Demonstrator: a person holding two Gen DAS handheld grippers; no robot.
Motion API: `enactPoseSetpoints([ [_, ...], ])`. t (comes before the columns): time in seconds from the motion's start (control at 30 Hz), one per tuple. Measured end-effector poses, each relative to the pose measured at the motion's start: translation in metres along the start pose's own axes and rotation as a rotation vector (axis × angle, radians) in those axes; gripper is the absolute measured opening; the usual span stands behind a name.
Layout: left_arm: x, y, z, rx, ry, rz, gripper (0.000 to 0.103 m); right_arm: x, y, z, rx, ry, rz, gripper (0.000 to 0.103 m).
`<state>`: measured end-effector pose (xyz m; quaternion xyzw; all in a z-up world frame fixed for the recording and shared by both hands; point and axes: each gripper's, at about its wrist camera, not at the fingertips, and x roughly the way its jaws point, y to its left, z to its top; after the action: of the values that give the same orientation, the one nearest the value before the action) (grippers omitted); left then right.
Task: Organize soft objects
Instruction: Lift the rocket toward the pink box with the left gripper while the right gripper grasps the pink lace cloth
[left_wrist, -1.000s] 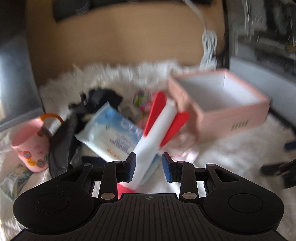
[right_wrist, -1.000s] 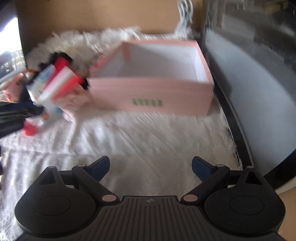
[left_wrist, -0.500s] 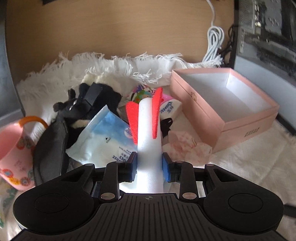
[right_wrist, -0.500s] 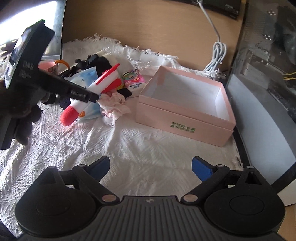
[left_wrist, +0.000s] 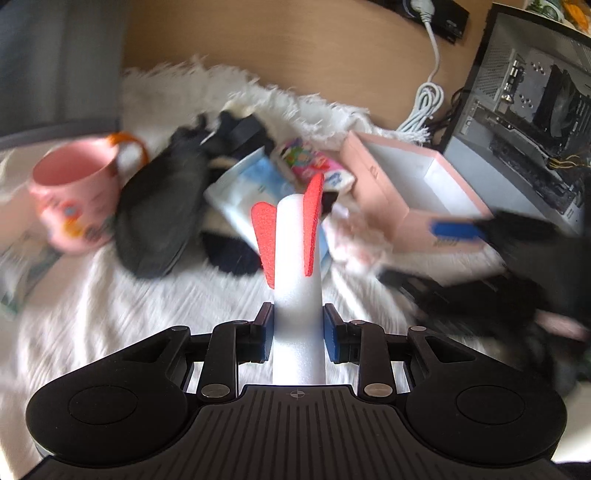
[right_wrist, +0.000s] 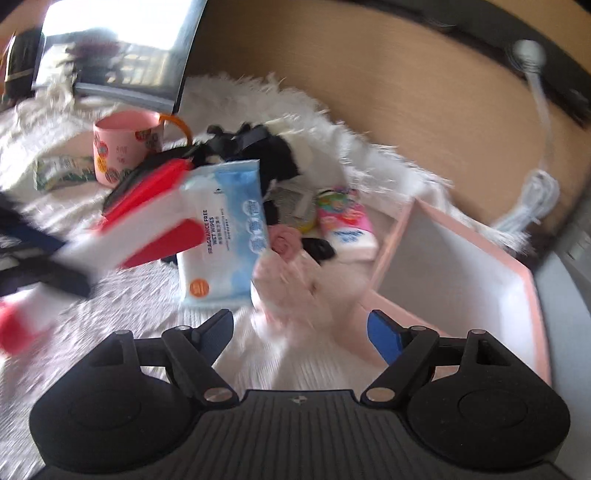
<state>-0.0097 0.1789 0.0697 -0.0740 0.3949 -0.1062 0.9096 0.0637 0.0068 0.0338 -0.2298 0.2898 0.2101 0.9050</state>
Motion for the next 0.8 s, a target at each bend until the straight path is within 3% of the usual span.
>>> enactPoseSetpoints([
  [0.03, -0.007, 0.003, -0.004, -0.01, 0.005, 0.002, 0.031, 0.01, 0.003, 0.003, -0.008, 0.012, -0.003, 0.069],
  [0.1, -0.018, 0.009, -0.01, -0.028, 0.008, 0.012, 0.031, 0.034, 0.009, 0.009, -0.014, 0.064, -0.006, 0.047],
  [0.17, -0.029, 0.015, -0.017, -0.038, 0.005, 0.02, 0.031, 0.05, 0.012, 0.013, 0.003, 0.098, -0.002, 0.043],
  [0.27, -0.04, 0.023, -0.025, -0.043, 0.001, 0.028, 0.031, 0.053, 0.01, 0.018, 0.027, 0.111, -0.029, 0.016],
  [0.47, -0.042, 0.03, -0.034, -0.019, 0.035, -0.03, 0.032, -0.012, -0.004, 0.018, 0.168, 0.054, -0.01, 0.013],
  [0.67, -0.027, 0.008, -0.026, 0.073, 0.063, -0.22, 0.032, -0.085, -0.019, -0.013, 0.296, 0.064, -0.089, 0.013],
  [0.8, -0.01, -0.018, 0.003, 0.129, 0.052, -0.302, 0.032, -0.115, -0.036, -0.043, 0.373, 0.077, -0.147, 0.013],
])
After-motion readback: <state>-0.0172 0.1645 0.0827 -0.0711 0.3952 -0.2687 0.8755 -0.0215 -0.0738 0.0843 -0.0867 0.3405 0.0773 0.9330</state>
